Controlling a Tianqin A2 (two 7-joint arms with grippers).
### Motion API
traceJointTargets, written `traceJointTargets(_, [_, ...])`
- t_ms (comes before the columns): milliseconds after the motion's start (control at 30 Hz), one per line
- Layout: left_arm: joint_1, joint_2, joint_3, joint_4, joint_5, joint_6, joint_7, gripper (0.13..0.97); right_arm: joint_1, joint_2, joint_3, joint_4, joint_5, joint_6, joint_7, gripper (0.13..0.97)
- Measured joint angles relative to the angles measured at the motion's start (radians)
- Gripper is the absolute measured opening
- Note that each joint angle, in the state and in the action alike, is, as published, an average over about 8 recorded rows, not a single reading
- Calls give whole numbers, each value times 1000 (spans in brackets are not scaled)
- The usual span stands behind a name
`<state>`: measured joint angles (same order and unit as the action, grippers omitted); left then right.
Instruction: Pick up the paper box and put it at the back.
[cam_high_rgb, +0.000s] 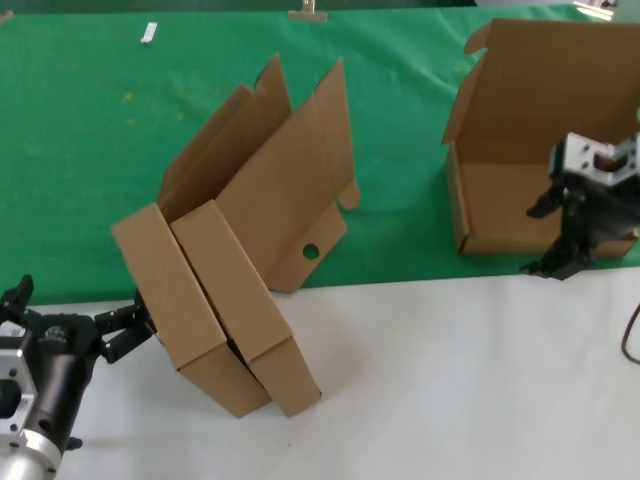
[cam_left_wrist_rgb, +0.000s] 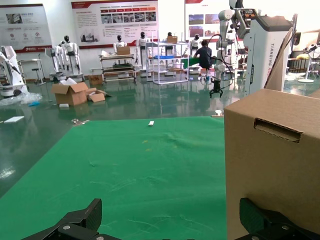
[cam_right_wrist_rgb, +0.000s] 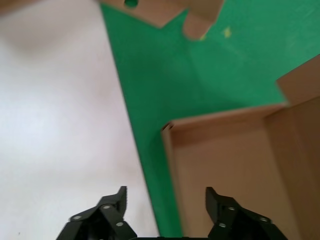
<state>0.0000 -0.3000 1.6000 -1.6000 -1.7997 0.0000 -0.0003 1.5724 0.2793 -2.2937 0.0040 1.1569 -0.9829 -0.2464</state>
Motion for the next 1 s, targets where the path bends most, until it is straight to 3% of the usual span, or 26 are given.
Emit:
traceJointTargets(267, [0, 0, 0, 0, 0, 0, 0, 966, 76, 54, 70, 4, 55, -105, -23, 646])
traceJointTargets(433, [0, 0, 0, 0, 0, 0, 0, 966, 72, 124, 166, 69, 149, -196, 7, 768])
traceJointTargets(567, [0, 0, 0, 0, 0, 0, 0, 966, -39, 201, 280, 220, 286, -275, 71, 768])
traceJointTargets(733, [0, 0, 0, 0, 0, 0, 0, 966, -251, 266, 395, 436, 497, -347, 159, 848])
traceJointTargets(1000, [0, 0, 0, 0, 0, 0, 0, 966, -558, 289, 416, 724, 803, -293, 247, 928])
